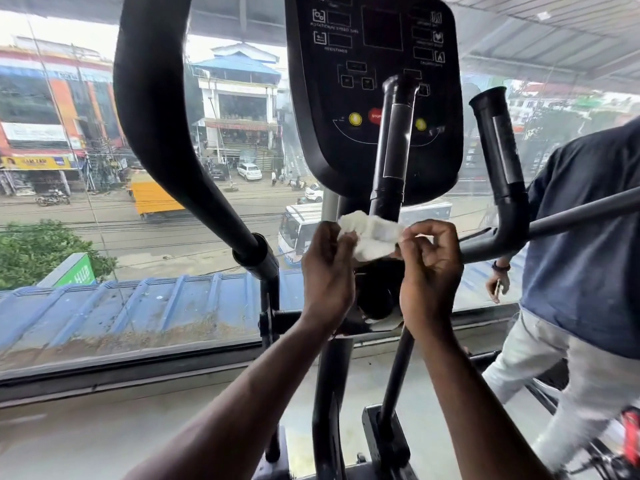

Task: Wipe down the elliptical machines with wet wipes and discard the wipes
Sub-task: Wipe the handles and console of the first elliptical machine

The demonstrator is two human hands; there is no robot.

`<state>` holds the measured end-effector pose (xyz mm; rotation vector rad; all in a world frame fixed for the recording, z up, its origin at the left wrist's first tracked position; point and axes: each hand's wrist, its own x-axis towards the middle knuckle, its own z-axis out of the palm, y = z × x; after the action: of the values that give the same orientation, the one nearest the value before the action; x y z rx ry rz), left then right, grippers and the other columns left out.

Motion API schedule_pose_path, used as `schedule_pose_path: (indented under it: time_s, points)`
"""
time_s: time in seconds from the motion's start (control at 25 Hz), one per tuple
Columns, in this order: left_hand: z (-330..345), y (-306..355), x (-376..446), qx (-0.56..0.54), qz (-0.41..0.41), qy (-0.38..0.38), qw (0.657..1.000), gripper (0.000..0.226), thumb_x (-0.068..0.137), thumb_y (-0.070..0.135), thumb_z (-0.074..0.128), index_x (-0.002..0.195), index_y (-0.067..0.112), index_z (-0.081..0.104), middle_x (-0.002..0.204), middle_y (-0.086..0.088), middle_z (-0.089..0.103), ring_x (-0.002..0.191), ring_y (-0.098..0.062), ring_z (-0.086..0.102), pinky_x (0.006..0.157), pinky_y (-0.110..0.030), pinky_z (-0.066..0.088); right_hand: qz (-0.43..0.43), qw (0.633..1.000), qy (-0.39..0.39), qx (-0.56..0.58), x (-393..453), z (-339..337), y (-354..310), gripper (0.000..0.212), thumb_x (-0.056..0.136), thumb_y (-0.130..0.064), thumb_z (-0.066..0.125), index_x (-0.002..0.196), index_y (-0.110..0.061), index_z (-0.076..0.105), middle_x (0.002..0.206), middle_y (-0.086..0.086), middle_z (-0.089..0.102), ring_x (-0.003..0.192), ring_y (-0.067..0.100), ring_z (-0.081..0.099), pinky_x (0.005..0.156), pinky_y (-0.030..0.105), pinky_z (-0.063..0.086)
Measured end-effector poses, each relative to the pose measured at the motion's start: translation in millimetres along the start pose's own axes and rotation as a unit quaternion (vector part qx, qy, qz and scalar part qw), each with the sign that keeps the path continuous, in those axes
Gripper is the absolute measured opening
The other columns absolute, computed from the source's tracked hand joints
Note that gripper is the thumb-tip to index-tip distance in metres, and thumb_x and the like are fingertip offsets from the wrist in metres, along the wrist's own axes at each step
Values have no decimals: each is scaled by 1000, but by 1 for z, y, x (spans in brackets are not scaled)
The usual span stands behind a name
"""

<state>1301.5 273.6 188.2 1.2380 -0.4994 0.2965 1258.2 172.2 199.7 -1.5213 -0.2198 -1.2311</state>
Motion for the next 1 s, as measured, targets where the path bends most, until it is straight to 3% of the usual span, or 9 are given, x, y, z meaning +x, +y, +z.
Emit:
schedule_pose_path:
  time_s: [0.08,0.16,0.24,0.32,0.48,0.64,0.72,0.84,1.0]
  points:
    - [-4,-4,3,29,-8,15,999,16,96,8,49,105,16,60,92,0,67,79,-9,61,70,-28,50,28,999,34,-27,5,4,2,26,79,-28,66,98,-23,47,89,-17,56,79,7,58,71,29,49]
    - [0,1,4,91,20,13,996,29,97,20,48,122,26,61,109,3,63,98,-9,62,85,-26,50,70,996,-6,-46,10,12,3,40,78,-27,68,111,-21,47,102,-9,56,86,7,59,72,28,49]
    - [17,9,-1,107,55,-31,992,38,98,36,42,133,27,55,122,6,53,118,-11,55,100,-34,45,133,989,-65,3,18,20,4,35,85,-29,60,117,-20,49,102,-8,62,87,2,62,76,23,49]
    - [30,6,-5,136,73,-54,987,48,100,39,33,140,17,46,133,1,50,127,-12,48,107,-34,39,188,976,-94,57,26,23,13,22,93,-40,51,109,-26,54,91,-14,67,86,2,63,81,25,48]
    - [11,-31,-6,133,108,-36,985,27,104,32,33,110,15,53,102,-2,63,100,-19,61,86,-45,49,189,975,-112,18,29,23,31,38,81,-66,47,104,-38,60,103,-6,69,99,16,64,97,43,47]
    - [13,-22,2,59,23,25,998,17,101,19,44,86,17,50,75,12,56,74,-1,52,74,-22,45,183,977,-101,41,25,28,32,52,78,-65,45,112,-28,61,103,-5,68,99,8,63,88,26,46]
    - [19,-13,9,-7,-10,26,1000,14,98,21,48,84,20,51,77,7,59,77,-9,56,80,-36,51,180,977,-104,40,25,27,36,61,79,-65,45,119,-22,60,107,-7,67,105,8,61,93,26,45]
    - [20,-10,7,-34,42,51,997,13,94,16,51,84,24,52,84,-5,59,81,-24,58,80,-58,52,182,976,-119,29,27,23,43,67,80,-66,43,125,-18,58,114,-8,67,113,10,60,97,28,43]
    - [6,-34,4,121,132,54,982,24,88,4,46,104,16,60,98,-2,62,94,-23,58,85,-43,49,189,974,-101,69,25,28,41,63,82,-67,48,119,-18,62,113,-7,68,109,3,62,95,21,45]
